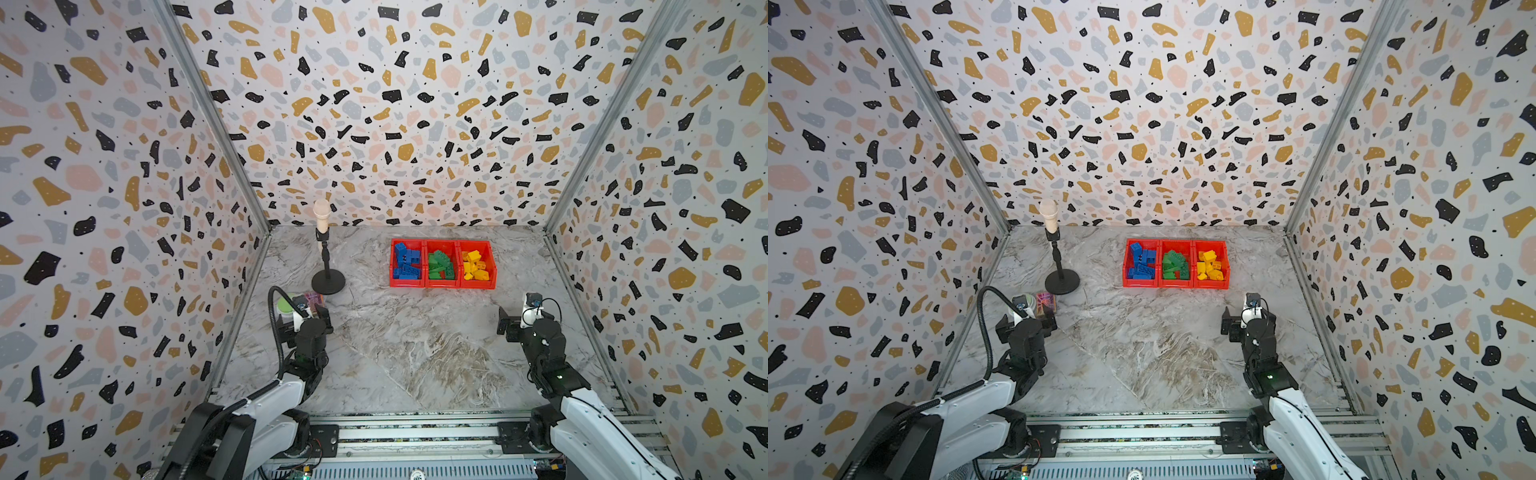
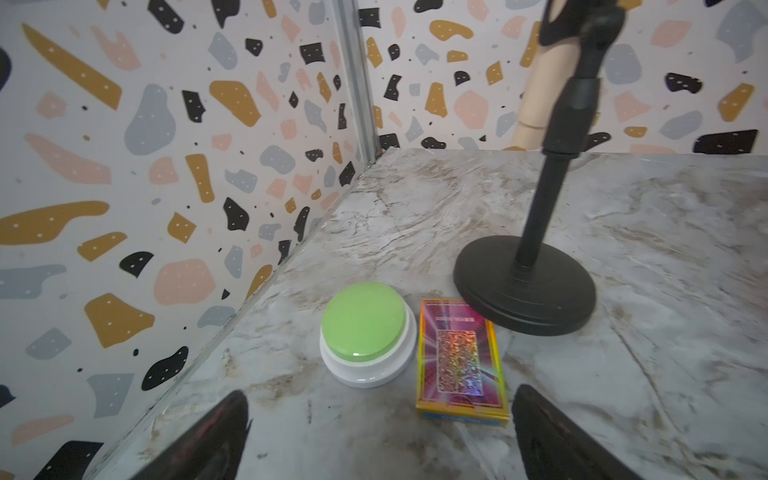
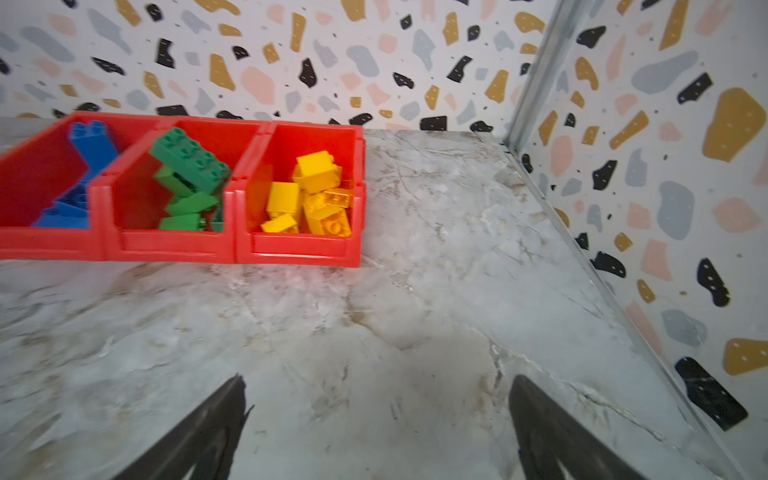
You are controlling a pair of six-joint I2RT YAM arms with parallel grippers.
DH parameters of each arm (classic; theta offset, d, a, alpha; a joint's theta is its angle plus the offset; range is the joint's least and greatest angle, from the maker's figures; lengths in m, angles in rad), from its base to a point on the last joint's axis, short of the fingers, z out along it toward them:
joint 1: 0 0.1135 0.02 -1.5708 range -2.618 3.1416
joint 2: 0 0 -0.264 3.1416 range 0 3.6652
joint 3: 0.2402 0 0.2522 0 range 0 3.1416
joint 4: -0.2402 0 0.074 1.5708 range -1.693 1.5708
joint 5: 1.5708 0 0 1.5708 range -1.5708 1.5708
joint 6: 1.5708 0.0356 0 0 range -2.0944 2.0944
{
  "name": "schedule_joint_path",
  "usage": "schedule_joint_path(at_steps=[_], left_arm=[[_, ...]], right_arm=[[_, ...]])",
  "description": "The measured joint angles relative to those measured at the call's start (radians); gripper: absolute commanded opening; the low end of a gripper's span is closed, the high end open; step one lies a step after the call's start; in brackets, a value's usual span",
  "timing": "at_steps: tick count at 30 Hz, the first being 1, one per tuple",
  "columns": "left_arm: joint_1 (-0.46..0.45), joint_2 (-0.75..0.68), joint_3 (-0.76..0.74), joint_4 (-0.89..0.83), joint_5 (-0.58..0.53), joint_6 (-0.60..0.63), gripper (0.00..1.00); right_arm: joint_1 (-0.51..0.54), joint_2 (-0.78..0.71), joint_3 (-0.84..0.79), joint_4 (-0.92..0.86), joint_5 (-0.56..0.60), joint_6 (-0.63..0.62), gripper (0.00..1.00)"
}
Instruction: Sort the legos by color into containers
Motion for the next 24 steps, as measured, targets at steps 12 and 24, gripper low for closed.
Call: schedule_joint_path(at_steps=[12,24], left_arm=[[0.163,0.277,-0.006,0.353,0.305,0.039,1.0],[0.163,0.277,-0.006,0.398,0.375,0.057,1.0]], right_arm=[[-0.113,0.389,-0.097,0.506,-0.119,-0.084,0.99],[-0.206,0.636,0.076,0.636,-0.43,-0.167,0.99]])
